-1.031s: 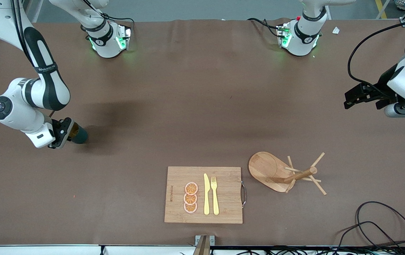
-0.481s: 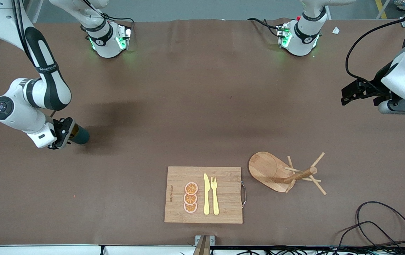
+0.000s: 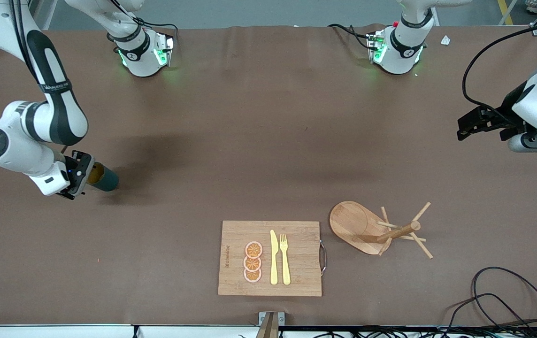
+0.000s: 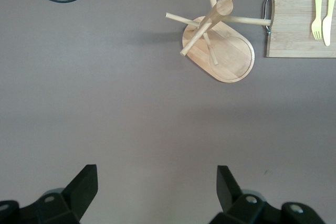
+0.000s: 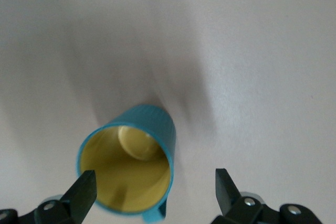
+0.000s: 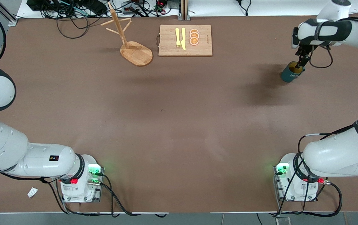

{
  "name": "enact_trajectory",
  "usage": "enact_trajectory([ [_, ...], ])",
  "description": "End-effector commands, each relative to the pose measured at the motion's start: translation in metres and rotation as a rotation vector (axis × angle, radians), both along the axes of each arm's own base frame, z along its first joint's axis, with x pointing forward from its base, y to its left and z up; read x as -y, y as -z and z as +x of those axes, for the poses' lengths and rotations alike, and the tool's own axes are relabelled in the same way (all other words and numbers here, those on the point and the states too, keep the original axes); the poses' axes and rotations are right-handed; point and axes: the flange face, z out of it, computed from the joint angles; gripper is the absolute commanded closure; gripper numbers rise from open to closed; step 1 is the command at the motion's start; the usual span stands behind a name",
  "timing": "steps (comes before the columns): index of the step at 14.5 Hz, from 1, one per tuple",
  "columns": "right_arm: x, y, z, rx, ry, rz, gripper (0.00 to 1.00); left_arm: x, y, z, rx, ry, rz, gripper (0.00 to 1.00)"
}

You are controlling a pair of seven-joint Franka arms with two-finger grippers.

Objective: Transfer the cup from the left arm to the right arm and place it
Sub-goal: 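Set the mug down on the table and open the right gripper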

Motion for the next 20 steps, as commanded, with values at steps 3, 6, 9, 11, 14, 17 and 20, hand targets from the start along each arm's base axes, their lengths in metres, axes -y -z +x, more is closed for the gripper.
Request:
enact_trajectory([
  [3,0.007,-0.08,0.008,-0.049,0.293,-0.017,0.0,0.0,-0.01,0.0,0.034,0.019,0.017,0.0],
  [6,0.005,-0.129,0.006,-0.072,0.462,-0.038,0.0,0.0,-0.01,0.0,0.036,0.062,0.043,0.0],
  [9,-0.003,-0.169,-0.009,-0.065,0.694,-0.067,0.0,0.001,-0.01,-0.001,0.034,0.047,0.044,0.0],
  [11,-0.009,-0.189,-0.017,-0.054,0.79,-0.076,0.0,0.002,-0.01,0.0,0.034,0.052,0.041,0.0],
  [14,-0.004,-0.215,-0.026,-0.045,0.868,-0.08,0.0,0.003,-0.01,-0.001,0.034,0.052,0.04,0.0],
  [17,-0.01,-0.24,-0.038,-0.031,1.024,-0.092,0.0,0.001,-0.009,0.0,0.032,0.055,0.041,0.0],
  [20,-0.013,-0.269,-0.044,-0.032,1.149,-0.107,0.0,-0.001,-0.01,0.0,0.034,0.058,0.04,0.0],
])
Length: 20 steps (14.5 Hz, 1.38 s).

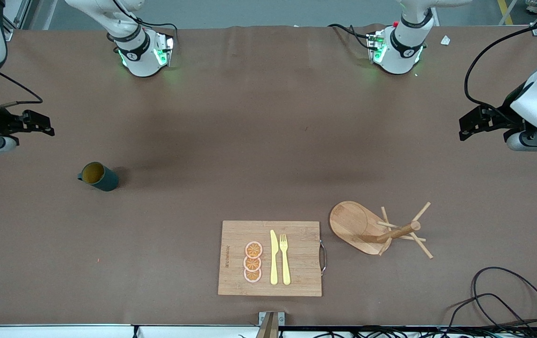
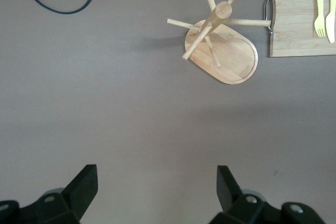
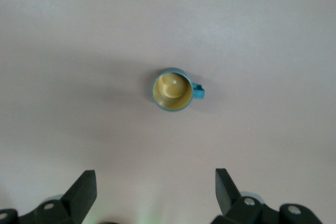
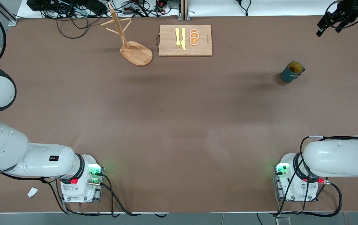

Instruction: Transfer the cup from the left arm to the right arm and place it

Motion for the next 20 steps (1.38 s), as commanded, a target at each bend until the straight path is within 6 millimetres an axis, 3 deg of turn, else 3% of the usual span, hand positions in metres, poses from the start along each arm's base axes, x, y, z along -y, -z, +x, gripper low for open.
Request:
enact_trajectory([
  [1,-0.005,-0.035,-0.009,-0.005,0.094,-0.011,0.0,-0.002,-0.007,-0.001,0.017,0.018,0.013,0.0],
  [4,-0.021,-0.058,-0.011,-0.022,0.133,-0.028,0.0,-0.003,-0.006,0.0,0.013,0.017,0.012,0.0],
  [7,-0.051,-0.077,-0.015,-0.046,0.163,-0.046,0.0,-0.004,-0.006,0.0,0.013,0.009,0.012,0.0],
  [9,-0.052,-0.079,-0.015,-0.045,0.163,-0.046,0.0,-0.004,-0.006,0.0,0.013,0.014,0.012,0.0],
  [15,-0.034,-0.118,-0.006,-0.029,0.19,-0.051,0.0,-0.004,-0.006,0.0,0.013,0.014,0.01,0.0],
  [20,-0.034,-0.101,-0.012,-0.054,0.192,-0.032,0.0,-0.003,-0.007,-0.001,0.014,0.015,0.009,0.0],
])
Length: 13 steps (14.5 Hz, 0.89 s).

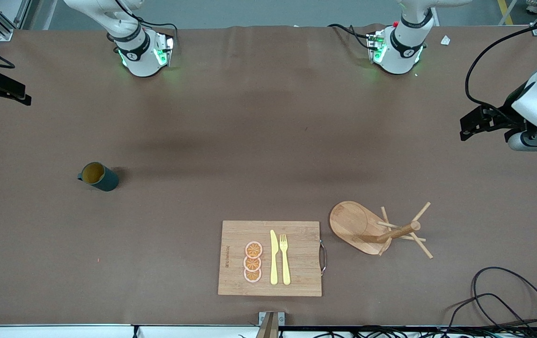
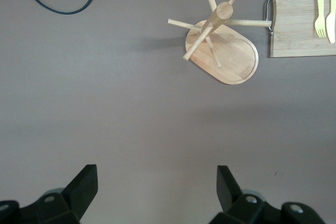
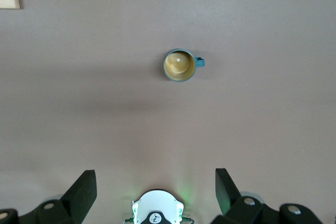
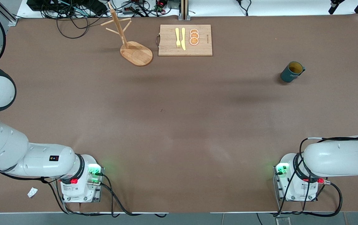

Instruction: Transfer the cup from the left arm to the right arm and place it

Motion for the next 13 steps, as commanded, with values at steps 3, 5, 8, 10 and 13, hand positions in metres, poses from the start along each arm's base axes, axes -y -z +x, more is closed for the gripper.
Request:
enact_trajectory([
  [3,0.001,0.004,-0.031,0.048,0.011,0.007,0.0,-0.003,-0.006,-0.001,0.013,0.014,0.009,0.0],
  [5,0.001,-0.001,-0.035,0.051,0.008,0.008,0.0,-0.003,-0.005,0.0,0.012,0.016,0.009,0.0],
  [8,0.001,-0.009,-0.041,0.068,0.003,0.007,0.0,-0.003,-0.006,-0.001,0.013,0.016,0.007,0.0],
  [10,0.001,-0.015,-0.043,0.088,0.002,0.006,0.0,-0.003,-0.006,-0.001,0.013,0.016,0.007,0.0],
  [13,0.002,-0.016,-0.039,0.114,0.003,0.004,0.0,-0.003,-0.006,-0.001,0.012,0.016,0.008,0.0],
])
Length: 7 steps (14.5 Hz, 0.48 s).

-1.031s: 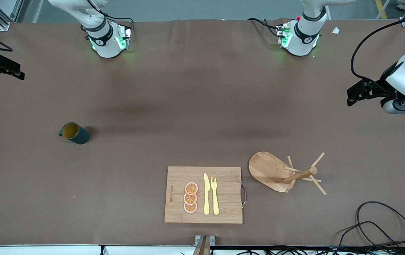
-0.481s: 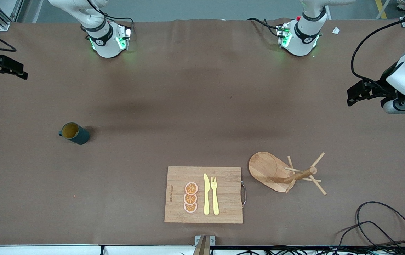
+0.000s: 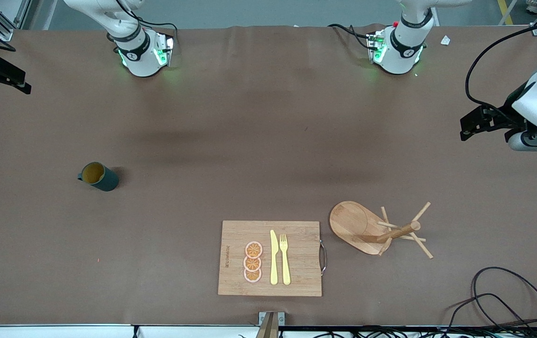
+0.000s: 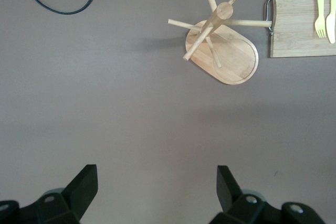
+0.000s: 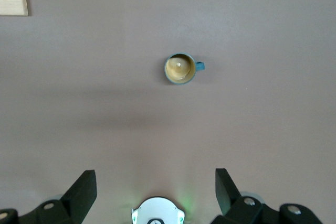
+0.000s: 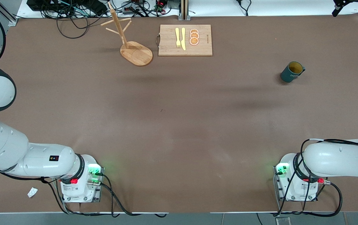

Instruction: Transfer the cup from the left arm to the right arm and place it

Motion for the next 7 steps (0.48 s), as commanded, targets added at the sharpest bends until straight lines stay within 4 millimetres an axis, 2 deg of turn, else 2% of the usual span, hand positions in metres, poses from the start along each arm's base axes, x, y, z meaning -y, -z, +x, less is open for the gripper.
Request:
enact_trajectory([
  [1,0.001,-0.0006,-0.0054,0.03,0.003,0.002,0.0,-0.0025,-0.0061,-0.001,0.013,0.016,0.007,0.0],
  [7,0.0001,-0.0013,-0.0054,0.031,0.001,0.002,0.0,-0.0045,-0.0052,-0.0002,0.011,0.003,0.003,0.0],
])
